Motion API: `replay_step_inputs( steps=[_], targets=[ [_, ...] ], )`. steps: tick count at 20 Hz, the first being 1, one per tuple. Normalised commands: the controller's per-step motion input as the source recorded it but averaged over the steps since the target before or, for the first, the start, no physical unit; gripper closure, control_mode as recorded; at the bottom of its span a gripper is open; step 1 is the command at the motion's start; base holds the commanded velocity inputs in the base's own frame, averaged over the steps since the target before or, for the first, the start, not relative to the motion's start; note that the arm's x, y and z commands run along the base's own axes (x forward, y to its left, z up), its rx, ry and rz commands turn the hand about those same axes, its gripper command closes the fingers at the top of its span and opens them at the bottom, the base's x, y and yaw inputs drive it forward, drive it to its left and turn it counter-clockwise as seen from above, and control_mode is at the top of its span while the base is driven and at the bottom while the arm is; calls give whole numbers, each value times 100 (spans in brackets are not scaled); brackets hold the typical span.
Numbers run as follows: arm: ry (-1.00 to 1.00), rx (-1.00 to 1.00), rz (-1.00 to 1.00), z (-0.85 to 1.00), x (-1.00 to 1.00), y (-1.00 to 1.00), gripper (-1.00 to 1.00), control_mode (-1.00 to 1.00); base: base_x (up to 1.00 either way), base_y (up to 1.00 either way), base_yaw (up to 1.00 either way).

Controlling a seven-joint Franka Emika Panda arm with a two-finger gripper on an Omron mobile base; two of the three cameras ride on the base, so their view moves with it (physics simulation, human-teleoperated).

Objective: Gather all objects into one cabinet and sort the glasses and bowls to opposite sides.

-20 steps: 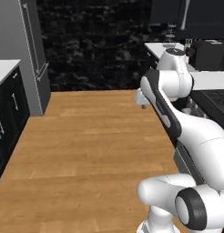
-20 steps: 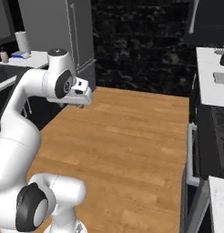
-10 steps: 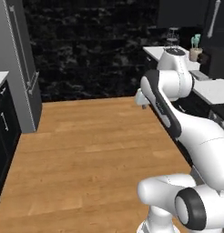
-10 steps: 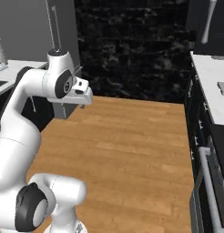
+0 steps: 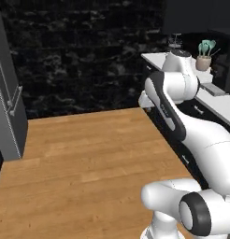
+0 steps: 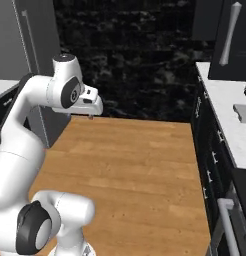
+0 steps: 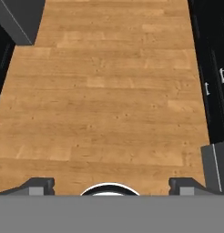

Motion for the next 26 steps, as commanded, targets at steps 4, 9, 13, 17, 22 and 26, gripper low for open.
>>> replay_step_inputs(
  steps=[4,9,13,17,22,26],
  targets=[
    [0,0,0,0,0,0,-100,100,100,21,-18],
    [0,0,0,0,0,0,-100,100,100,15,-15],
    [0,0,0,0,0,0,-100,100,92,0,-16],
    [0,0,0,0,0,0,-100,100,65,-10,-33],
    [0,0,0,0,0,0,-100,100,22,-23,-46],
    [0,0,0,0,0,0,-100,100,22,-4,-45]
  ],
)
